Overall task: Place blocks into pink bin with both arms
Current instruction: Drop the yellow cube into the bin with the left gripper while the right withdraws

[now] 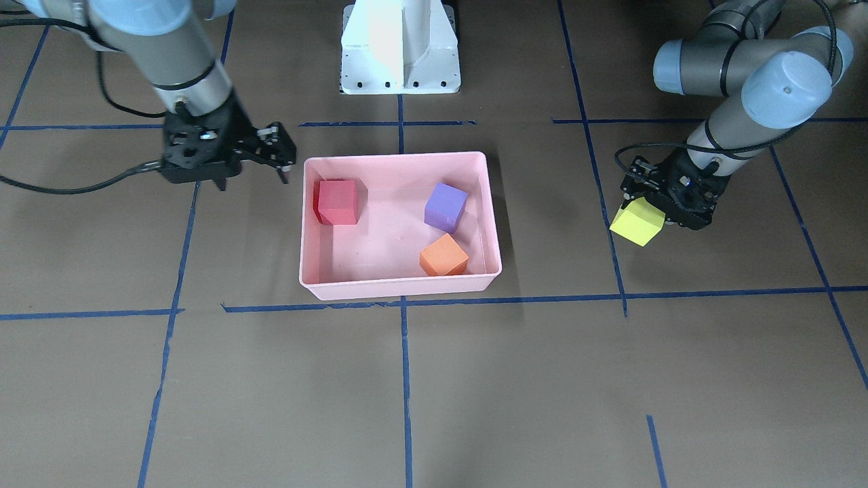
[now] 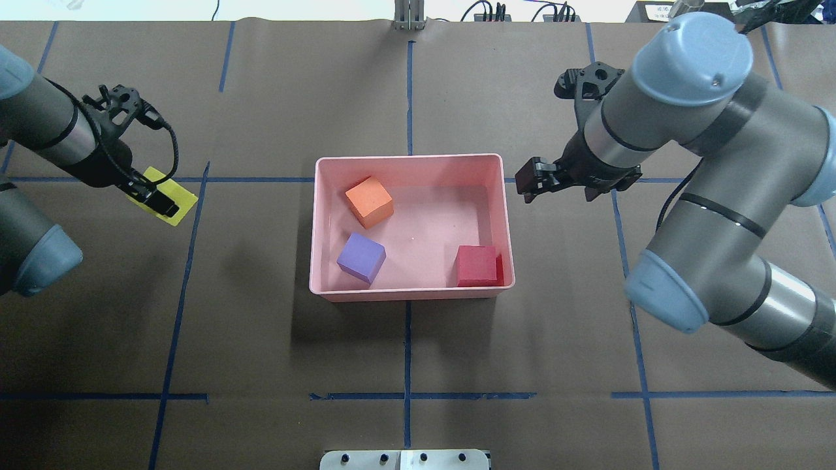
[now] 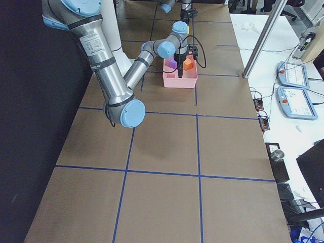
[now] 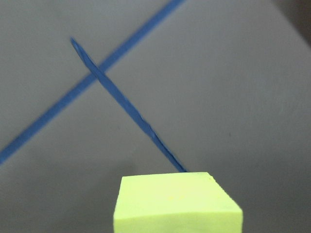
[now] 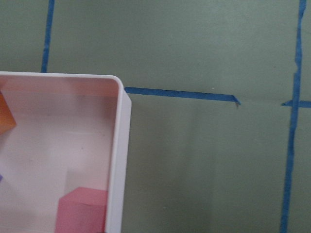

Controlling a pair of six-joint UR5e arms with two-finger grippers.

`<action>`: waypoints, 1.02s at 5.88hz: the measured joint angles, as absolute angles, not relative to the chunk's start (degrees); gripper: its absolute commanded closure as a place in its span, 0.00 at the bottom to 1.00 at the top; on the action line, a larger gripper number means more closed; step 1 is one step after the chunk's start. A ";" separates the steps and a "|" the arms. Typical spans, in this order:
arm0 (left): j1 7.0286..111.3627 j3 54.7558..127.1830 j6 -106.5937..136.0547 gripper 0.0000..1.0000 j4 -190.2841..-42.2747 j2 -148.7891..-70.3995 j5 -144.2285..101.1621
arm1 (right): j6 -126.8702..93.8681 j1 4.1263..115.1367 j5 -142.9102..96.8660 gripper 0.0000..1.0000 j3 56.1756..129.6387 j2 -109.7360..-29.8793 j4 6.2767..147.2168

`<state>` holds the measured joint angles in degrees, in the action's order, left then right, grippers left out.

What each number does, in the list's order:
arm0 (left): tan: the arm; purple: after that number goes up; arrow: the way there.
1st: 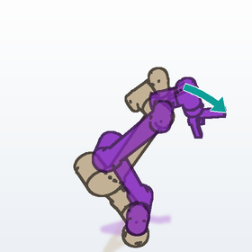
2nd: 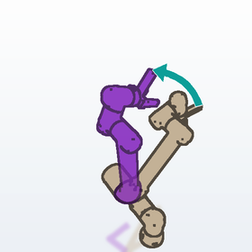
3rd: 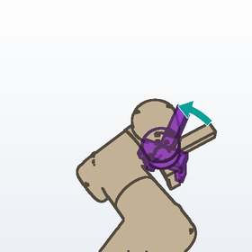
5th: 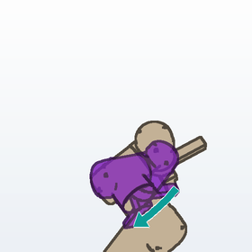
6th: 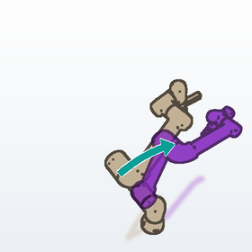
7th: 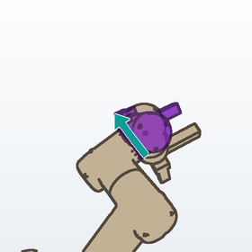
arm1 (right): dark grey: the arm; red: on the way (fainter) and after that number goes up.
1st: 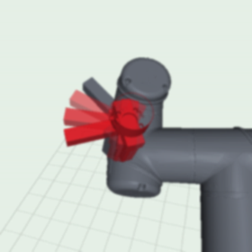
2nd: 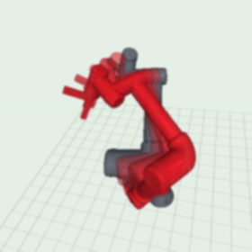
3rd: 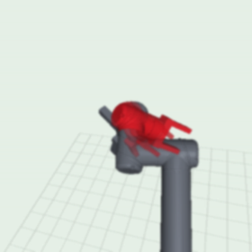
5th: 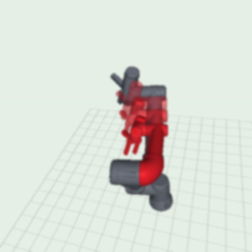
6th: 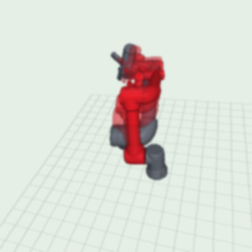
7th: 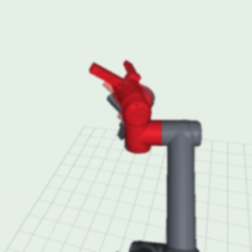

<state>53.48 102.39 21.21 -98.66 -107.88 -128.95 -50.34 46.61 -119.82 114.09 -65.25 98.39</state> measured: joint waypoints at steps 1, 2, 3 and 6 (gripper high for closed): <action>52.90 102.82 31.73 0.58 -94.39 -114.05 -128.83 | -40.70 51.56 -122.98 0.00 114.86 -69.70 98.33; 50.81 102.98 42.03 0.58 -90.41 -120.03 -128.47 | -29.75 57.12 -125.71 0.00 114.98 -74.32 98.39; 47.30 102.65 51.32 0.57 -88.29 -125.21 -126.80 | -19.25 62.52 -127.65 0.00 114.86 -78.79 98.51; 35.36 95.26 69.80 0.00 -87.32 -138.64 -115.63 | -1.70 71.49 -129.89 0.00 114.47 -87.29 98.45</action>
